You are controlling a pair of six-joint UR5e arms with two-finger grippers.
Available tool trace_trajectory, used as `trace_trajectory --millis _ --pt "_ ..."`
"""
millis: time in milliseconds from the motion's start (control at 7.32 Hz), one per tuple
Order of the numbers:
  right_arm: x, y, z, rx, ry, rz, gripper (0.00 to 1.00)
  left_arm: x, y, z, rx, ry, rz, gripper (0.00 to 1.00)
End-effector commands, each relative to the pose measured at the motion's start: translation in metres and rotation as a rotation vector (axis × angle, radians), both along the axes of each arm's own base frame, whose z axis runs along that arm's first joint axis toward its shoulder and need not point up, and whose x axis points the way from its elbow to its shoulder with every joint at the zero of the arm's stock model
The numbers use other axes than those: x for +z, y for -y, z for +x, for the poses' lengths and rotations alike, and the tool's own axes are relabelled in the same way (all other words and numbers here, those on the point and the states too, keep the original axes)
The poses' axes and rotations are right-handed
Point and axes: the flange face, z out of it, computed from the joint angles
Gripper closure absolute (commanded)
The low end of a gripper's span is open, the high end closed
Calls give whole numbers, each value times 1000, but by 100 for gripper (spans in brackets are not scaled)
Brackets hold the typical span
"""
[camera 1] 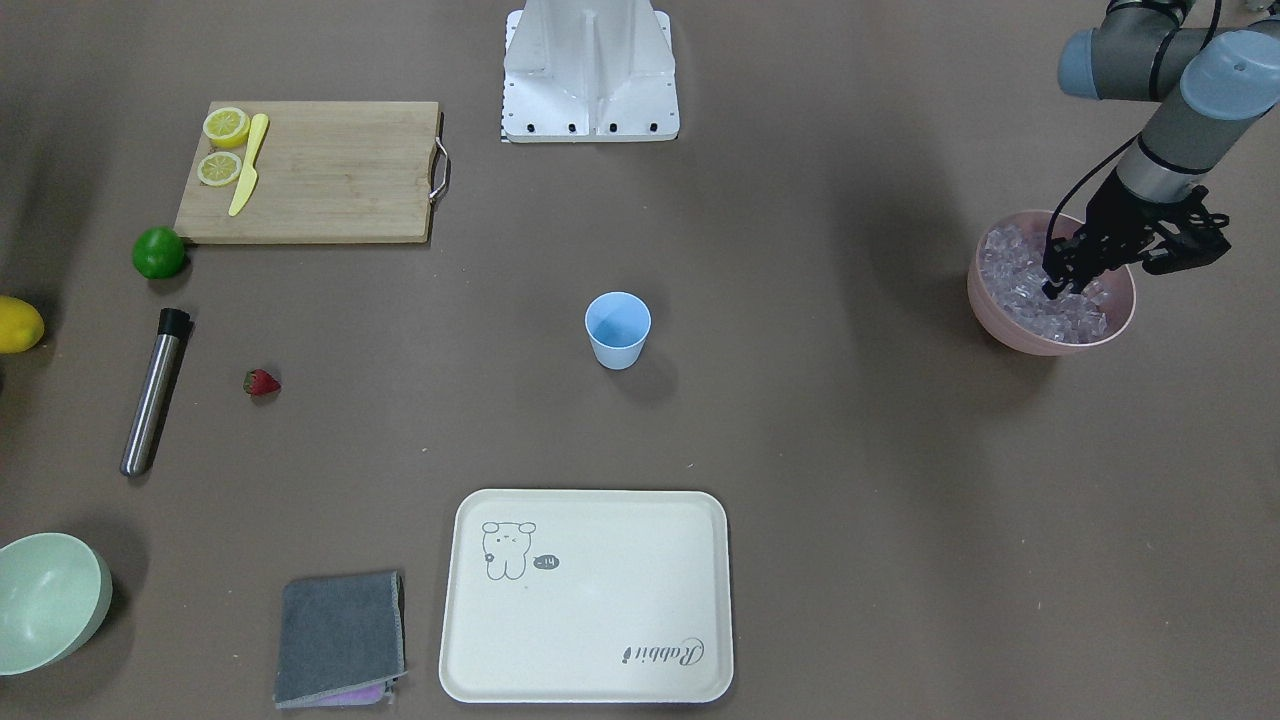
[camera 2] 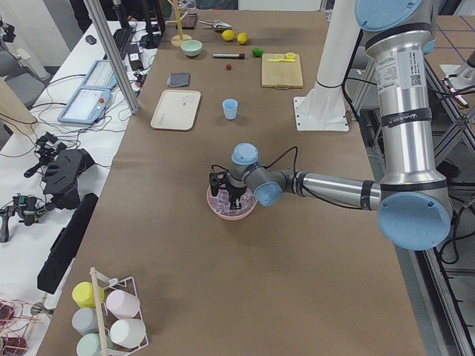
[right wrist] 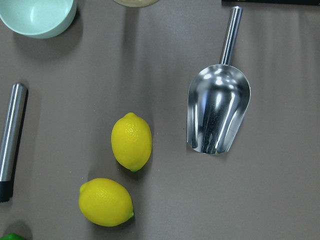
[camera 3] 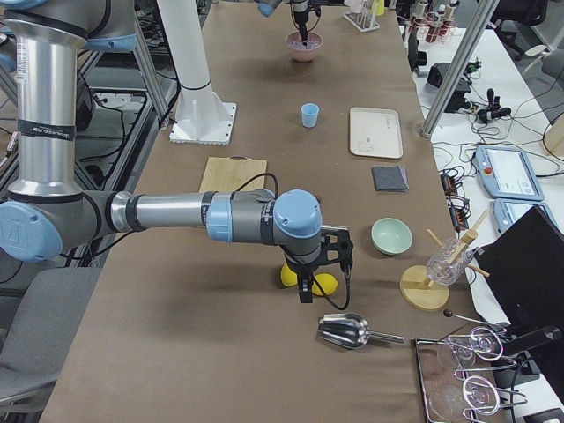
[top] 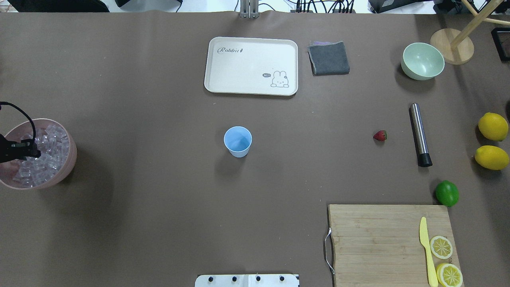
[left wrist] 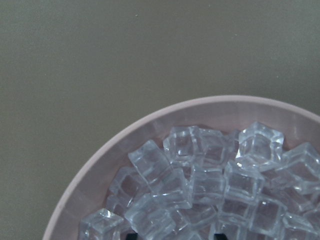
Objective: Mash ice and strawberries in cup
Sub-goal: 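Close the left gripper on an ice cube and lift it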
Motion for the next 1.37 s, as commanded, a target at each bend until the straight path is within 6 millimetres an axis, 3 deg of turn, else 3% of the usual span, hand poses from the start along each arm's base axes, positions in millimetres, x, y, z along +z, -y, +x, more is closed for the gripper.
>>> trace_trajectory --millis 0,137,410,683,819,956,1229 --pt "0 0 0 0 0 -1 0 -6 1 -4 -6 -7 9 100" --pt "0 0 0 1 0 0 0 -17 -2 -7 -6 -21 22 100" --pt "-9 1 0 22 3 -6 0 -29 9 -35 -69 -34 39 100" --pt "-9 0 -1 21 17 -6 0 -50 4 -61 -118 -51 71 100" --pt "-9 0 -1 22 17 -7 0 -62 9 -58 -120 -67 90 100" --pt "-12 1 -1 19 14 4 0 -84 28 -46 -130 -99 120 100" --pt "-15 2 -1 20 15 9 0 -147 66 -15 -168 -198 149 100"
